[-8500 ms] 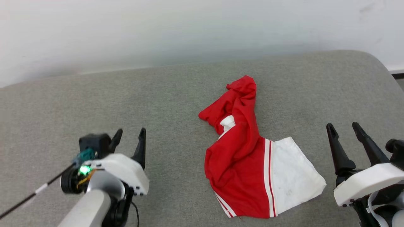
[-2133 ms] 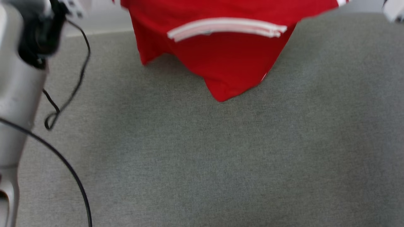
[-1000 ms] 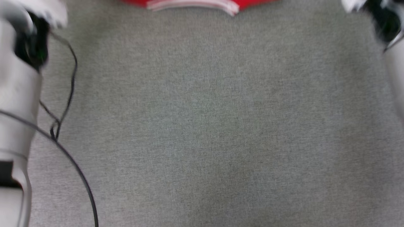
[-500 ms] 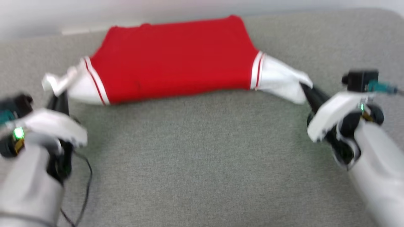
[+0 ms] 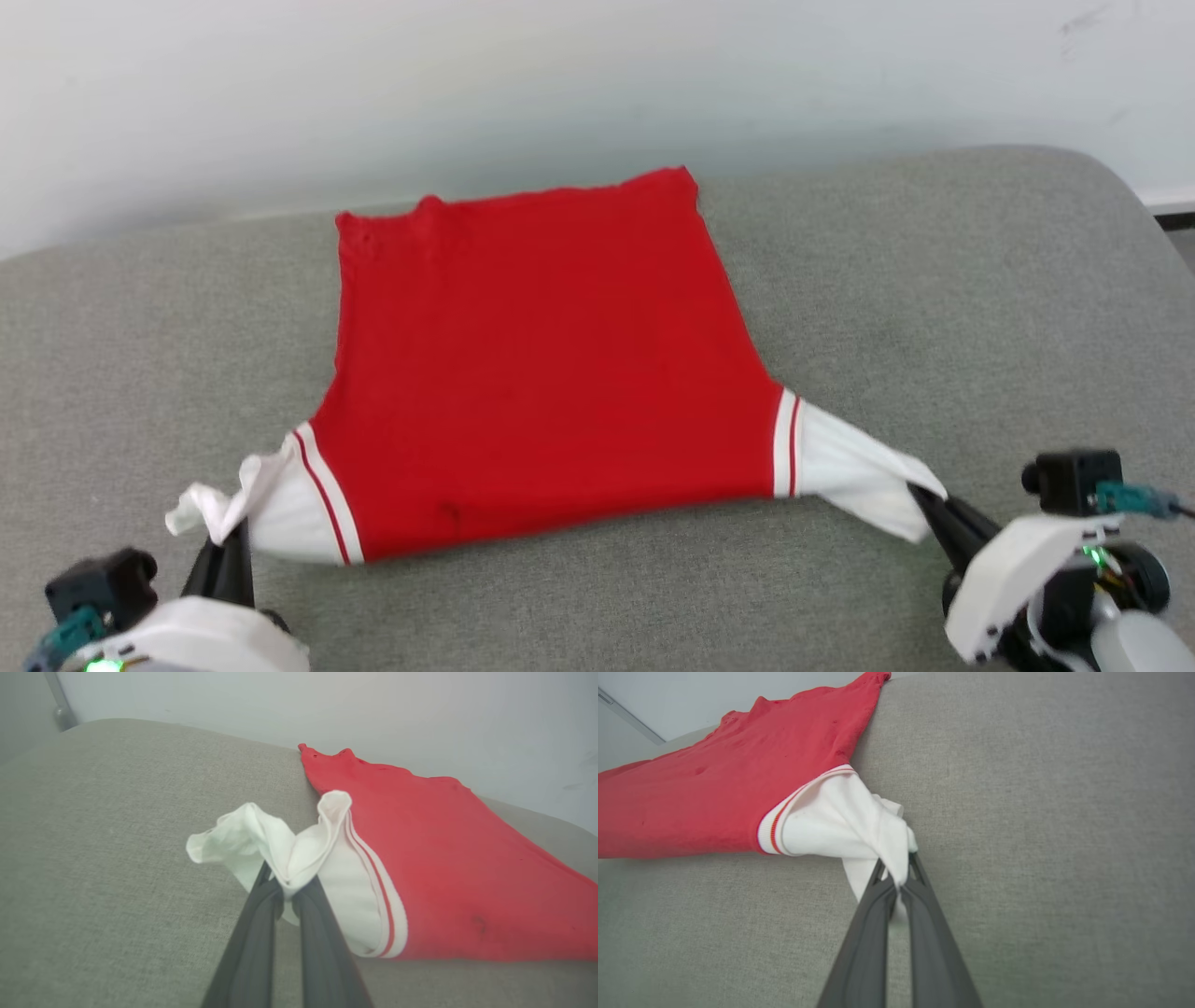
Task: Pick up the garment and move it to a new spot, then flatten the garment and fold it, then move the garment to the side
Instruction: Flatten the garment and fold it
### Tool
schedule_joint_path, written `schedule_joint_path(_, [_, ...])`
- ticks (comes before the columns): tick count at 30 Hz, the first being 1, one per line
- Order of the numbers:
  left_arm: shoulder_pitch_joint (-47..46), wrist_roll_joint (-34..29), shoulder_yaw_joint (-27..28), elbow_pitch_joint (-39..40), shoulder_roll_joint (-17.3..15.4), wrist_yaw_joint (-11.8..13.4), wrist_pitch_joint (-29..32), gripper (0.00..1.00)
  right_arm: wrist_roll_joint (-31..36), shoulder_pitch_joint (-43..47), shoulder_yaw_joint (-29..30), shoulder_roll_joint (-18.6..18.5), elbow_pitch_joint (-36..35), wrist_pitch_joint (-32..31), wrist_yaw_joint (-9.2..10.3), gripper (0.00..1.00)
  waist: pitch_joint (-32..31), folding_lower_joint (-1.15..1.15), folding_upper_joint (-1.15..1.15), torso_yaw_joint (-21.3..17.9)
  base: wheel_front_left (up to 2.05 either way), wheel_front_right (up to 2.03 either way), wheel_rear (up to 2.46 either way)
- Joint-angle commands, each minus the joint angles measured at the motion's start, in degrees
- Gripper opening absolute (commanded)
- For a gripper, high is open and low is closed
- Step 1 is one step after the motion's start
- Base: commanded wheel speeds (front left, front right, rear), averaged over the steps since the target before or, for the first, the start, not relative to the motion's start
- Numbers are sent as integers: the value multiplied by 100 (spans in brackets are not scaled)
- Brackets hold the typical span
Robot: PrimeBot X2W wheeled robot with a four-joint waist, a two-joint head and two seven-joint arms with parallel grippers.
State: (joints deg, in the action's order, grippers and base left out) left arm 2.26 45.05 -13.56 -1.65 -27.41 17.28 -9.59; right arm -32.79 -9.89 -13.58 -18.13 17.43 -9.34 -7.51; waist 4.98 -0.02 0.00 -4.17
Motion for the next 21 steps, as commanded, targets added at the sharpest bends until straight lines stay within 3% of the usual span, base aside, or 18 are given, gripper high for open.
schedule_joint_path(1, [206,-28,22,220,-60,128,54,0,106,274,154,43,-204,-152,4,0,-118,2,0,31,0,0,0])
schedule_joint_path(9, [1400,-15,-86,1465,-223,823,609,0,785,2049,1145,677,-2041,-1536,3,0,-390,2,0,205,0,0,0])
schedule_joint_path(15, [1713,-47,-240,1710,-210,937,741,0,1072,2753,1322,1094,-2630,-2165,3,0,-406,2,0,302,0,0,0])
schedule_joint_path(16, [1683,-49,-255,1707,-175,924,707,0,1069,2768,1328,1129,-2610,-2161,3,14,-388,2,0,333,0,0,0])
schedule_joint_path(17, [1626,-72,-271,1696,-167,907,672,0,1067,2726,1350,1179,-2592,-2073,3,100,-371,2,0,360,0,0,0])
schedule_joint_path(21, [1376,-179,-374,1679,-67,823,525,0,1031,2271,1367,1261,-2395,-1647,3,100,-216,2,0,510,0,0,0])
